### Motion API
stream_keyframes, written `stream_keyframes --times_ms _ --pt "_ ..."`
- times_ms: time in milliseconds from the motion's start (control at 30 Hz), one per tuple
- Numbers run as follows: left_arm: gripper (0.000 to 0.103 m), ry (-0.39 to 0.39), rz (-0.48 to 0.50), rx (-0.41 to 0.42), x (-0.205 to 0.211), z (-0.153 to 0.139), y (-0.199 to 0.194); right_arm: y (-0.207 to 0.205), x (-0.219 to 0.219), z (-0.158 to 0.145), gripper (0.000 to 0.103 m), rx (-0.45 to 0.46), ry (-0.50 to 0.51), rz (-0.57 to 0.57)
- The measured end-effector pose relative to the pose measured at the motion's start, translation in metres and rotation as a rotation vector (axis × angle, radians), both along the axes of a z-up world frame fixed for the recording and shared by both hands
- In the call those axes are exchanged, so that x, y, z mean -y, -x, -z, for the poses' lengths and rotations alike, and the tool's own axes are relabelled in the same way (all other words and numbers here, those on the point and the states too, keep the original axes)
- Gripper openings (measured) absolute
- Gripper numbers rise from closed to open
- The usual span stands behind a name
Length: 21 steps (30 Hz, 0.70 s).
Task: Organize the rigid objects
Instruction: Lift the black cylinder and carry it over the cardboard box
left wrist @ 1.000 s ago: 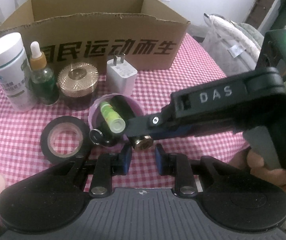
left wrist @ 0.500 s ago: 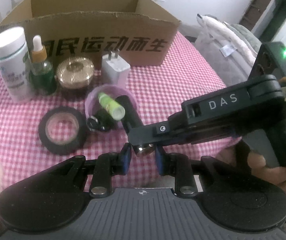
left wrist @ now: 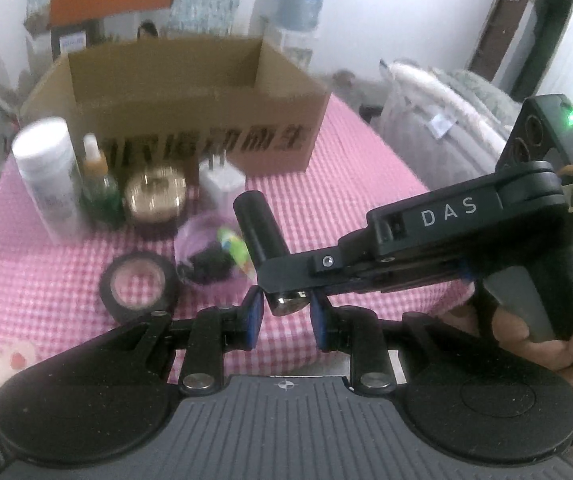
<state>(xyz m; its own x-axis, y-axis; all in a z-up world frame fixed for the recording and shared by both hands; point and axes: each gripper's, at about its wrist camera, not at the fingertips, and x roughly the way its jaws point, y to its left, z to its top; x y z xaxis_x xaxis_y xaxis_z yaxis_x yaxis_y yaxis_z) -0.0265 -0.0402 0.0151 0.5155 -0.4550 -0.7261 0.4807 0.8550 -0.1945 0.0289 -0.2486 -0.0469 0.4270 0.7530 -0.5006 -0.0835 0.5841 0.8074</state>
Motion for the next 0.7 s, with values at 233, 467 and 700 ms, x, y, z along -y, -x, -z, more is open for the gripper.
stream_keyframes --times_ms 233,467,700 --pt "0.024 0.024 -0.052 0.147 0.000 -0.049 -0.017 -0.023 0.002 -0.061 0.025 0.174 -0.005 -0.019" --pt "0.024 0.023 -0.154 0.158 0.005 -0.071 -0.085 -0.102 -0.004 -0.097 0.025 0.223 -0.007 -0.080" --pt "0.024 -0.011 -0.241 0.067 -0.005 -0.061 -0.174 -0.206 -0.028 -0.091 0.025 0.112 0.019 -0.139"
